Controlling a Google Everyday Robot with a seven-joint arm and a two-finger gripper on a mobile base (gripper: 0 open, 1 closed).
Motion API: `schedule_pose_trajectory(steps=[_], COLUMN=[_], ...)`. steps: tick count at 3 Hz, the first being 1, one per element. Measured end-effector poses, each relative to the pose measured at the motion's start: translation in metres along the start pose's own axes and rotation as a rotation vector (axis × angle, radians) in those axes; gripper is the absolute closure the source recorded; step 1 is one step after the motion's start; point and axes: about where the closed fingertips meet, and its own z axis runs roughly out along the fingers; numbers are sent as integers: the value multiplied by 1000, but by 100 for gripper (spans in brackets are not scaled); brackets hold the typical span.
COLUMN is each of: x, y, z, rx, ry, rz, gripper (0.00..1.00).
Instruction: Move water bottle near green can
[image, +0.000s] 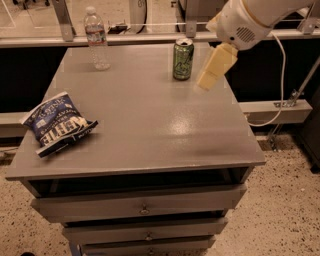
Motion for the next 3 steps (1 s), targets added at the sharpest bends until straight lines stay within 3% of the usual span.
schedule_pose_trajectory(steps=[1, 2, 3], x=[-53, -63, -87], y=[-11, -15, -27], z=[23, 35, 62], rx=[-4, 2, 16], ry=[-80, -119, -214], rz=[-2, 3, 14], gripper=[0, 0, 0])
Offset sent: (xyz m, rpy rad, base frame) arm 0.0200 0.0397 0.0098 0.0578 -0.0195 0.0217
